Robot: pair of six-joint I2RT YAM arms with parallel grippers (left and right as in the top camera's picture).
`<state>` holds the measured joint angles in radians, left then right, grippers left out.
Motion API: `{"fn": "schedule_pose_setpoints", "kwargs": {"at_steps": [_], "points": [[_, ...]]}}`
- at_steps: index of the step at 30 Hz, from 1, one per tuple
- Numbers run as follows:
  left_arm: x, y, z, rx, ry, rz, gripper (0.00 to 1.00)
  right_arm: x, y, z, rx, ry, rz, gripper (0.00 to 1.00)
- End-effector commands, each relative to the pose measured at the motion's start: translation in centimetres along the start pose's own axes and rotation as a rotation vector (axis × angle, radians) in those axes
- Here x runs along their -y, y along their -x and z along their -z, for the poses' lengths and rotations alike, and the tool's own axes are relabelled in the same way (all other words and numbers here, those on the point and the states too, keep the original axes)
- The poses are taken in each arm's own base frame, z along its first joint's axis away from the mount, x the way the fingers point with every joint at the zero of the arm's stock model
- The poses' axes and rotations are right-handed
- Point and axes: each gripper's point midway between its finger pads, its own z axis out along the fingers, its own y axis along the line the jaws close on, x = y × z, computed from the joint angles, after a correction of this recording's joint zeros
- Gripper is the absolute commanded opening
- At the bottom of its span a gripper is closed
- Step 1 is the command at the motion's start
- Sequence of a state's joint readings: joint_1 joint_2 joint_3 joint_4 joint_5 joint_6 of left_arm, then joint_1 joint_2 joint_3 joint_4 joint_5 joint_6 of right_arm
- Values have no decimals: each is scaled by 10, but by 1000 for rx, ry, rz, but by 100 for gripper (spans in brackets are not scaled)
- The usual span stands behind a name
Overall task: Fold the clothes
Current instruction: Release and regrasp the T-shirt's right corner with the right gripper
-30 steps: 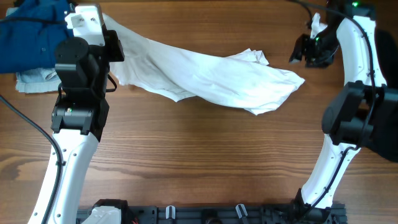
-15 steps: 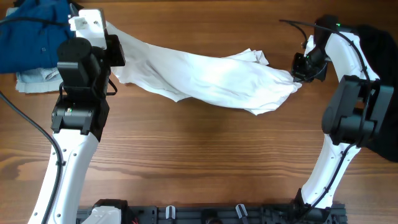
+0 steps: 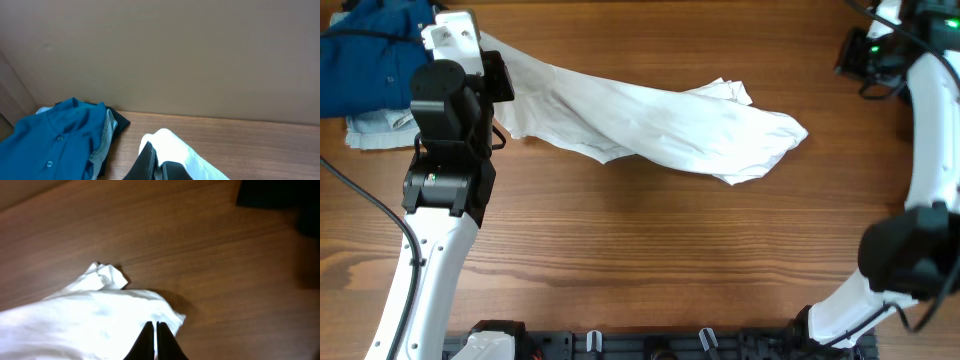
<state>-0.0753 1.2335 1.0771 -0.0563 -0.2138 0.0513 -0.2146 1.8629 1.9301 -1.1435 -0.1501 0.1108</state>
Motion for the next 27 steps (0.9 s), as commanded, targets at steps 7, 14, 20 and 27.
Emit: {"fn": "schedule_pose_setpoints", "kwargs": {"at_steps": [7, 14, 20, 27], "points": [[-7, -3, -1, -14, 30, 1, 4, 11, -62, -38, -232, -30, -118, 81], [-7, -7, -1, -31, 30, -3, 4, 24, -106, -92, -288, -61, -274, 77], [-7, -9, -1, -37, 30, 0, 4, 32, -131, -134, -250, -55, -319, 68], [-7, -11, -1, -48, 31, -3, 4, 27, -140, -158, -201, 9, -318, 55]]}}
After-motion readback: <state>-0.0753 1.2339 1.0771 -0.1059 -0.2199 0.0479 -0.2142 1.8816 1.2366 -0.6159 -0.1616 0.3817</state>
